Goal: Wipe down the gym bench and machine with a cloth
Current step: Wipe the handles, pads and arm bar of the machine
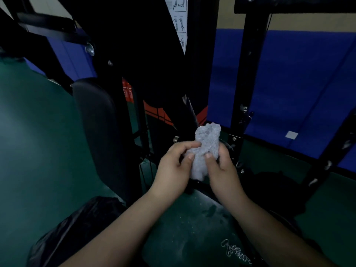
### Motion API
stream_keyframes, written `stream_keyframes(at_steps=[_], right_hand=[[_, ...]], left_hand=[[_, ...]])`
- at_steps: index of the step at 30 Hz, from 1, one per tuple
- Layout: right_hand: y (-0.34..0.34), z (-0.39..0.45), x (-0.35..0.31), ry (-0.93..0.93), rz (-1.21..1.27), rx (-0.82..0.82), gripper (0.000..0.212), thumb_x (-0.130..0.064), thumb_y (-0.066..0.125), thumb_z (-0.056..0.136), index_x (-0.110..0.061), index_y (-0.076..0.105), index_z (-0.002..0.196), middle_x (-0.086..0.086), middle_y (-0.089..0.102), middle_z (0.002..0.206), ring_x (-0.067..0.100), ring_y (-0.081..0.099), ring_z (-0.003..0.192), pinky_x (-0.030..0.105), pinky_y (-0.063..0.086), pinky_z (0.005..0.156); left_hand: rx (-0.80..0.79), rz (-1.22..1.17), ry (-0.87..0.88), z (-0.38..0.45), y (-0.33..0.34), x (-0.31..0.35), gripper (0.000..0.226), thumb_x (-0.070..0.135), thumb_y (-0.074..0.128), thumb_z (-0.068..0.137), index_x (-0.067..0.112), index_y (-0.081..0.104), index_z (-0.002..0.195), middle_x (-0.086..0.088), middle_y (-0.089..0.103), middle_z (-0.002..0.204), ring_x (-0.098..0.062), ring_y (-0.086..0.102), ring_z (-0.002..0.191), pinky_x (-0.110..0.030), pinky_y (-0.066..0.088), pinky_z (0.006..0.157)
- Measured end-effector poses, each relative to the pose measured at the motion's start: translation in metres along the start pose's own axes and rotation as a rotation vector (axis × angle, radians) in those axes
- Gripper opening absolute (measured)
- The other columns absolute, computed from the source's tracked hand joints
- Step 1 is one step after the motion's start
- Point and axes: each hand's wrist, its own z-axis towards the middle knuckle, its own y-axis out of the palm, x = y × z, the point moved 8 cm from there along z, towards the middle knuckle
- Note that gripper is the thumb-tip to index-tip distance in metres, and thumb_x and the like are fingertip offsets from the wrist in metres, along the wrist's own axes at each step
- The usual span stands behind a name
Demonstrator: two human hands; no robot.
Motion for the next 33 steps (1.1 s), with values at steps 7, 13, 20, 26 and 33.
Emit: stream_keyframes(at_steps=[7,13,20,26,33], right_hand=[[-0.04,0.044,-0.053,-0.224,-0.094,0.309,0.035,-0.014,0.047,0.094,-0.027,0.052,0.126,0.009,0.055,0.119,0.01,0.059,0.099,0.022,0.049,0.087],[0.025,0.085,-0.096,-0.392,-0.265,0.014,0.039,-0.021,0.047,0.099,-0.034,0.049,0.135,0.0,0.04,0.11,0.0,0.05,0.092,0.004,0.04,0.082],[-0.024,0.13,-0.044,-0.152,-0.46,0.038,0.026,-0.033,0.049,0.096,-0.022,0.066,0.113,0.011,0.06,0.103,0.011,0.062,0.072,0.012,0.043,0.056],[0.035,0.074,-0.093,-0.385,-0.197,-0.056,0.046,-0.016,0.048,0.096,-0.029,0.045,0.14,0.0,0.037,0.106,-0.007,0.053,0.076,0.001,0.042,0.066],[-0.005,0.106,-0.052,-0.275,-0.322,0.018,0.034,-0.019,0.047,0.095,-0.023,0.059,0.127,0.006,0.048,0.105,0.009,0.056,0.079,0.01,0.047,0.074]], left_hand=[[0.336,0.03,-0.025,0.017,-0.056,0.014,0.035,0.018,0.062,0.091,0.027,0.049,0.123,0.017,0.059,0.108,0.01,0.057,0.092,-0.005,0.044,0.074],[0.444,0.102,0.039,0.019,-0.064,0.044,0.06,0.023,0.066,0.088,0.028,0.035,0.139,0.021,0.049,0.113,0.008,0.054,0.099,-0.006,0.046,0.071],[0.476,0.183,0.022,0.019,-0.067,0.053,0.076,0.039,0.069,0.082,0.03,0.028,0.145,0.008,0.046,0.137,0.0,0.049,0.118,-0.016,0.045,0.096],[0.621,0.254,0.137,0.02,-0.079,0.076,0.091,0.047,0.066,0.081,0.022,0.014,0.151,-0.002,0.036,0.149,-0.016,0.037,0.137,-0.041,0.035,0.111],[0.641,0.286,0.171,0.025,-0.077,0.077,0.086,0.038,0.067,0.084,0.021,0.014,0.151,-0.003,0.035,0.15,-0.018,0.035,0.138,-0.043,0.033,0.112]])
